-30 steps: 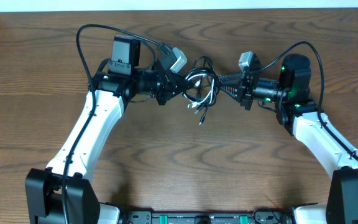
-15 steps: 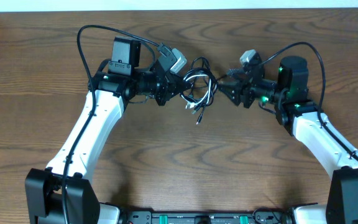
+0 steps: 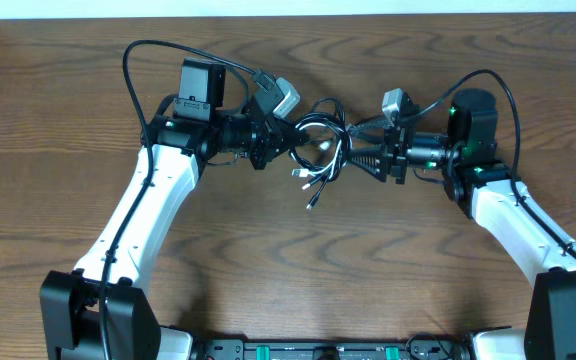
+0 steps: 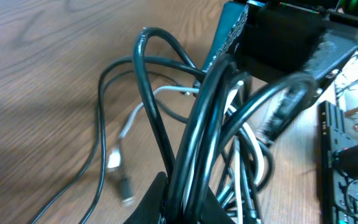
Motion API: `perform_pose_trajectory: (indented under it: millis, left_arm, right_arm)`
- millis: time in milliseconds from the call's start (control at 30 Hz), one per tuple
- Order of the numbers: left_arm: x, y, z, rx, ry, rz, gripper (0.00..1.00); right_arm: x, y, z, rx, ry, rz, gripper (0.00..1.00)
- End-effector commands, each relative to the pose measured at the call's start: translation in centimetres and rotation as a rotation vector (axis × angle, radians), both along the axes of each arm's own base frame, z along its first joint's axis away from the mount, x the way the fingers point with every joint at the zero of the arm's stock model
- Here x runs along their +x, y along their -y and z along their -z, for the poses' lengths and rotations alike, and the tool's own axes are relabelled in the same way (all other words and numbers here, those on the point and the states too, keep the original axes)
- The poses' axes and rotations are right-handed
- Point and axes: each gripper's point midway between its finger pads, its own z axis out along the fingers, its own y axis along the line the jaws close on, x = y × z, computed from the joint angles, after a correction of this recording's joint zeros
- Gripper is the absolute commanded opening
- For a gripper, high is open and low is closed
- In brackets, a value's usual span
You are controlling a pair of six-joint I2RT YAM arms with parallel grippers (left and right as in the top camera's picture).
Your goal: Untangle cables
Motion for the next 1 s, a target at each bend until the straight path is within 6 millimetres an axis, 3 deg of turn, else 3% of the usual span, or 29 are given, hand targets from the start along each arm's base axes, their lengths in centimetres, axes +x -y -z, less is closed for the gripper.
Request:
perform_pose_trajectory:
  millis: [0,100,167,400,600,800,967]
  left_arm:
    - [-0.6,0.2,-2.2,-0.097,0.025,0.058,0.08]
    - [-0.8,-0.1,-3.1,-0.153,0.022,0.080,0.08]
    - [-0.7,-0.6,-3.1,-0.154,0.015,0.068,0.08]
    - [-1.3,-0.2,-4.1,-0.213,0.023,0.117,0.07]
    - [-1.8,0.0,-4.7,-0.245,0.024,0.146,0.08]
    - [-1.8,0.0,-4.7,-0.245,0.023,0.146,0.07]
    - [-1.8,0.0,-4.6,-0.245,0.021,0.146,0.07]
  right_arm:
    - [-3.5,-0.1,-2.7,0.128,0.058,-0.238,0.62]
    - [-4.3,0.1,-3.5,0.157,0.094,-0.297,0.62]
    - [-4.9,0.1,-3.8,0.169,0.098,-0.327,0.52]
    - [-4.9,-0.1,-3.7,0.167,0.091,-0.326,0.52]
    - [-3.5,-0.3,-3.2,0.132,0.091,-0.247,0.49]
    - [-0.6,-0.2,-2.1,0.075,0.013,-0.068,0.50]
    - [-0.1,-0.1,-2.0,0.066,0.018,-0.042,0.54]
